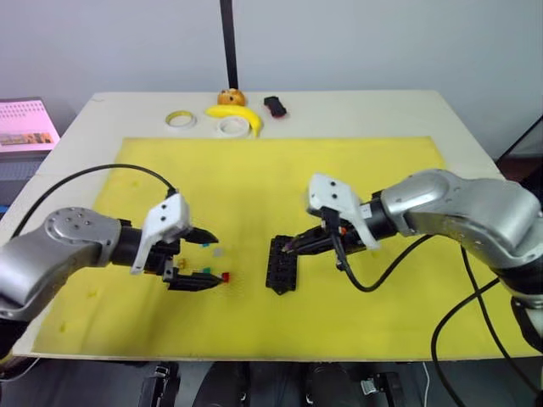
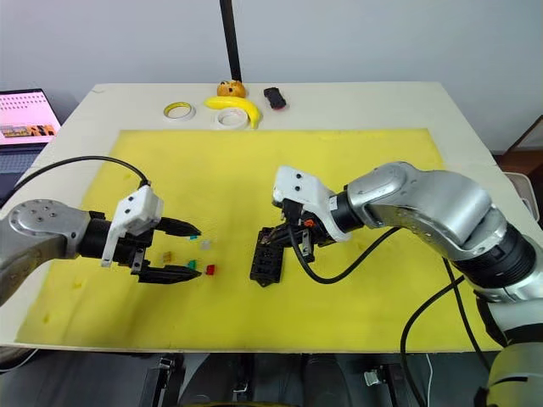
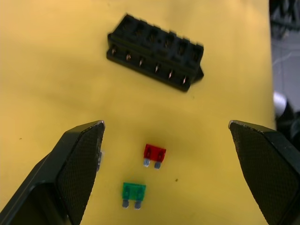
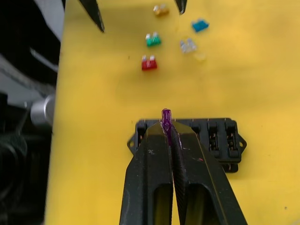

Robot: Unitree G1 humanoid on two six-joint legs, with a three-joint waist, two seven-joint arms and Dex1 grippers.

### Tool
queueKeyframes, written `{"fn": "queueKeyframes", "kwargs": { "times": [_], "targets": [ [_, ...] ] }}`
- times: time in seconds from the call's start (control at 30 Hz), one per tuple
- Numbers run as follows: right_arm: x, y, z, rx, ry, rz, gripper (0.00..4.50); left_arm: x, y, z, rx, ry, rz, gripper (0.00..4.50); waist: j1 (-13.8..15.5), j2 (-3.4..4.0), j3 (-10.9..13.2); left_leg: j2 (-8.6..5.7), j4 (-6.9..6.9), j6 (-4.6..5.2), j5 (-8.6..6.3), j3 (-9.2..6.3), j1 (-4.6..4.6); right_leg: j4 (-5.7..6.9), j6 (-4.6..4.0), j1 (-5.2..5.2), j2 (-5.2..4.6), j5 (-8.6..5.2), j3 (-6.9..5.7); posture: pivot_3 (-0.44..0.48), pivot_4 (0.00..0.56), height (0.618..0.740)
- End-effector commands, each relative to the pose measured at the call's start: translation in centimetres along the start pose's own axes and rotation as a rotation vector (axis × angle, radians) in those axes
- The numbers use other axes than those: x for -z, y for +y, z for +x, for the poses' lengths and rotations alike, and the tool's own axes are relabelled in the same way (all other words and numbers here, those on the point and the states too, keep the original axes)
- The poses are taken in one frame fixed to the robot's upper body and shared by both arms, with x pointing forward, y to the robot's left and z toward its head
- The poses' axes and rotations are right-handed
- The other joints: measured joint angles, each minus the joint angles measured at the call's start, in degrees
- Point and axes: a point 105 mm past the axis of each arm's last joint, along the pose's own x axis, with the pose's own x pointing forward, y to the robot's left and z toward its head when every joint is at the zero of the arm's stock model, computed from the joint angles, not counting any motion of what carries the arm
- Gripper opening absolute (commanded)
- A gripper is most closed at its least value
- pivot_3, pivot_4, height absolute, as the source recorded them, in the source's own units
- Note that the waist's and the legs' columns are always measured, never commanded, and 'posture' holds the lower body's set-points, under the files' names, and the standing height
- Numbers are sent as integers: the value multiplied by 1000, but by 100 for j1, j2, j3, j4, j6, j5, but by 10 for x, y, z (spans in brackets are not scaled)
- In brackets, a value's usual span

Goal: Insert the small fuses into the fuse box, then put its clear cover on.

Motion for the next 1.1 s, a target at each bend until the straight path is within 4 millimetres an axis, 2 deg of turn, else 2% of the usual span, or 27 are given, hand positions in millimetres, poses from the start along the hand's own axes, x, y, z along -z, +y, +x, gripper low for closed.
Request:
{"fn": "queueKeyframes", "kwargs": {
  "times": [0.03, 0.13, 0.33, 0.57, 1.1],
  "targets": [
    [-8, 5, 4, -33, 31, -92, 0, -6, -4, -1, 5, -2, 64, 4448, 1, 0, 0, 2, 0, 0, 0, 0, 0, 1, 1, -1, 1, 1, 2, 0, 150, 740],
    [-4, 9, 11, -63, 76, -97, 0, -4, -6, 0, 4, -1, 62, 4448, 5, 0, 0, 4, 0, 0, 0, -3, 0, 4, 2, -1, 2, 2, 3, 0, 150, 740],
    [-2, 9, 22, -80, 116, 7, 0, 0, -9, 0, -5, 7, 52, 4448, 5, 0, 0, 3, 2, 0, 0, -3, 0, 5, -1, 0, -7, 4, 4, 0, 150, 740],
    [1, 13, 28, -83, 146, 37, 0, -2, -11, 3, -7, -1, 48, 4448, 8, 0, 0, 1, 3, 0, 0, -3, 0, 5, -1, 1, -10, 6, 3, 0, 150, 740],
    [7, 15, 31, -82, 173, 36, 0, -2, -12, 7, 4, 6, 53, 4448, 3, 0, 0, 0, 8, 0, 0, -3, 1, 17, 6, 1, 5, 9, -6, 0, 150, 740]
  ]
}}
